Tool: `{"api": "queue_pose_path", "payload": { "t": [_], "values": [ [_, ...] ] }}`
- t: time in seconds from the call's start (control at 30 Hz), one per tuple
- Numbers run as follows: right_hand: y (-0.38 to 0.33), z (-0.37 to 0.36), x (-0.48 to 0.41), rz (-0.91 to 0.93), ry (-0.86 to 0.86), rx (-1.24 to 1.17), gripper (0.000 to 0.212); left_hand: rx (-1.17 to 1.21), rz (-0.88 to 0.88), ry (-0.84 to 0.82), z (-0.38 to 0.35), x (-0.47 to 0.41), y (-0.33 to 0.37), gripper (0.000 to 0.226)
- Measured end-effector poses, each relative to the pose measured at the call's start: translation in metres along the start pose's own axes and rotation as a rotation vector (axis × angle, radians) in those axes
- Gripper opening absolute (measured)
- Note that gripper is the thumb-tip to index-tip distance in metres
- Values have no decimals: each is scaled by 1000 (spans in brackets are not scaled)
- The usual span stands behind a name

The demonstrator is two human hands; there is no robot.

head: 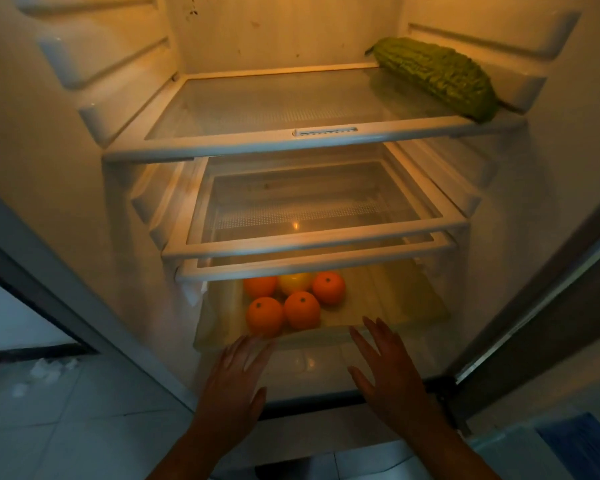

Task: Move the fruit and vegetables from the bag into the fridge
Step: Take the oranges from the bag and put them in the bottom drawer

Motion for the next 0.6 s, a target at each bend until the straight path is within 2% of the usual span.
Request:
{"api": "queue_pose_path", "payload": {
  "t": [0.13, 0.23, 0.43, 0.53, 0.6],
  "values": [
    [0, -7, 2, 36, -65, 61, 69, 5, 8, 17, -3, -1, 2, 95],
    [2, -10, 0, 43, -83, 76, 75, -32, 5, 7, -10, -1, -1, 110],
    [9, -18, -20, 39, -92, 197, 70, -56, 18, -11, -17, -19, -10, 114],
    [13, -23, -29, 24, -109, 201, 85, -99, 20, -38, -20, -27, -13, 121],
    [15, -26, -34, 14, -114, 209, 92, -127, 10, -47, -22, -32, -16, 119]
  ]
}}
Point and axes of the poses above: each hand's wrist, its own x-axis away from the middle knuckle, its own z-axis out of the back of the hand, y = z × x, the point moved 8 cm from there along -x, towards the middle knuckle, and after that the axes turned 9 degrees about y, right-handed, at the moved point
